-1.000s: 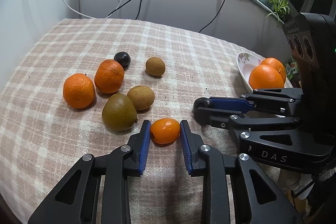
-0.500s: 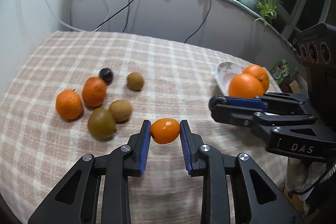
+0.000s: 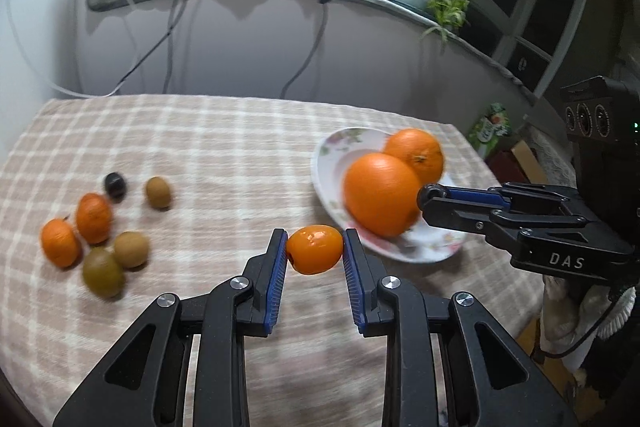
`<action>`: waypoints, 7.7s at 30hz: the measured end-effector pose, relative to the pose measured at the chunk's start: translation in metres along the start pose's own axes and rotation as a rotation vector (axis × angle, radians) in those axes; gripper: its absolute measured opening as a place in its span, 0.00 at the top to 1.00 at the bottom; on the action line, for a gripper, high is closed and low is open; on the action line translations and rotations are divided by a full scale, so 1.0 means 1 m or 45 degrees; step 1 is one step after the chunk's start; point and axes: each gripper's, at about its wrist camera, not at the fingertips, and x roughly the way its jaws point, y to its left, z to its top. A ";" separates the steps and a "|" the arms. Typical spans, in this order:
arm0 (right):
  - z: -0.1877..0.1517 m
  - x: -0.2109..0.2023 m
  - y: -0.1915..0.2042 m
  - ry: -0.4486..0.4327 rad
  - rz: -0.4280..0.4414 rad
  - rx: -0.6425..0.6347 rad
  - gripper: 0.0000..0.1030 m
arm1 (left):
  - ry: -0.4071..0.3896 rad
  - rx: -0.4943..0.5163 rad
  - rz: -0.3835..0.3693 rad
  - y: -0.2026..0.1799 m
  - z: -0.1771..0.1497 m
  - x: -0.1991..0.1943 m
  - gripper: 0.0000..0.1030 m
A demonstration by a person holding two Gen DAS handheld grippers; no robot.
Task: Organize fruits
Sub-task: 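Carry the kumquat with the left gripper toward the plate while the right gripper grasps a dark plum, then lower the kumquat and plum onto the plate and open both grippers, then move both grippers back to the loose fruit beside the plate, then close the left gripper on a kiwi while the right gripper grasps a small brown fruit, then carry both fruits over the plate and open both grippers to release them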
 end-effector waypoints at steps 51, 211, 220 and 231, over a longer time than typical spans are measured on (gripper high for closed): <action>-0.026 -0.009 -0.087 0.011 -0.149 0.155 0.65 | 0.113 0.232 -0.133 -0.108 0.009 0.070 0.63; 0.058 0.043 -0.061 -0.042 0.012 0.138 0.72 | 0.009 0.002 -0.054 -0.002 0.056 0.058 0.73; 0.064 0.052 -0.071 -0.025 -0.005 0.130 0.72 | 0.030 0.004 -0.061 -0.008 0.065 0.074 0.73; 0.068 0.058 -0.074 -0.017 -0.026 0.122 0.72 | 0.055 0.005 -0.076 -0.009 0.067 0.082 0.73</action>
